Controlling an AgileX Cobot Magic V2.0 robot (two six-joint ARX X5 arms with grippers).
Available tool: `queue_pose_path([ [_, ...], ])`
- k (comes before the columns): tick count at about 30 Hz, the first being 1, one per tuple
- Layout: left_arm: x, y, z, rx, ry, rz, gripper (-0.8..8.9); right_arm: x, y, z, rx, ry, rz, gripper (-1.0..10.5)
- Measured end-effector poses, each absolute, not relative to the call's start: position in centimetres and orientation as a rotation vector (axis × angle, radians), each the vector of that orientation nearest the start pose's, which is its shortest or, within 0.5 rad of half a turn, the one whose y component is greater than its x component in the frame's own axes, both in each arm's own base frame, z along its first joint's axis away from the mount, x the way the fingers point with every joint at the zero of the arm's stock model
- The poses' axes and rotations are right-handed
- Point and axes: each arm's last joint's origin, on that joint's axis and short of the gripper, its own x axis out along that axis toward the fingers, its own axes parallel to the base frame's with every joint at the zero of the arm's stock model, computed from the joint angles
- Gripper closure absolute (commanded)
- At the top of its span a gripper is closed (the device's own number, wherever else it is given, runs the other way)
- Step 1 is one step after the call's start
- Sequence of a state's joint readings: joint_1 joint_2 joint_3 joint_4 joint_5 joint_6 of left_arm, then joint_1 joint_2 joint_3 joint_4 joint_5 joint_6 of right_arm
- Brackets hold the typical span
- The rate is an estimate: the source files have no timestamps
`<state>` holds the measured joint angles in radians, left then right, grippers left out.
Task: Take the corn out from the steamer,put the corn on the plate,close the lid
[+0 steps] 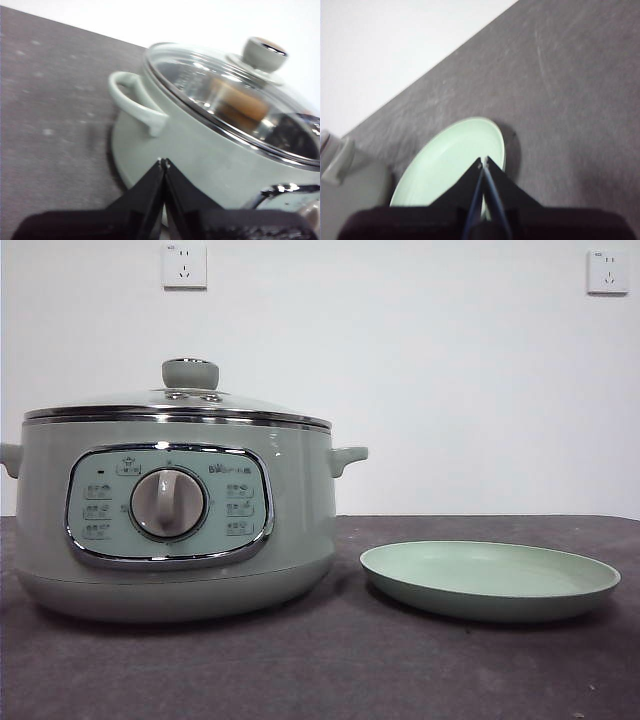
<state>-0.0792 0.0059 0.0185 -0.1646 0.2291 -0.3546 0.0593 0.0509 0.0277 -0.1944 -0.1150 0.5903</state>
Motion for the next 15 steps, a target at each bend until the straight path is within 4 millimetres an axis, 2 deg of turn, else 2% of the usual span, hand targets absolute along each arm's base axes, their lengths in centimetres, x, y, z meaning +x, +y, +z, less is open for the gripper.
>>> queue_pose_path([
  [4,9.0,-1.4,16.3,-0.396,0.245,-0.271,8.2,9.5,1.0,16.2,0.596,0.309,0.146,9.6],
  [9,7.4,-1.3,20.5,-0.398,0.22,-0.275,8.2,9.5,1.2,20.5,0.546,0.296,0.205,9.6],
  [15,6.6,-1.2,24.0,-0.376,0.24,-0.276,8.2,10.3,1.3,25.0,0.405,0.369,0.239,9.6],
])
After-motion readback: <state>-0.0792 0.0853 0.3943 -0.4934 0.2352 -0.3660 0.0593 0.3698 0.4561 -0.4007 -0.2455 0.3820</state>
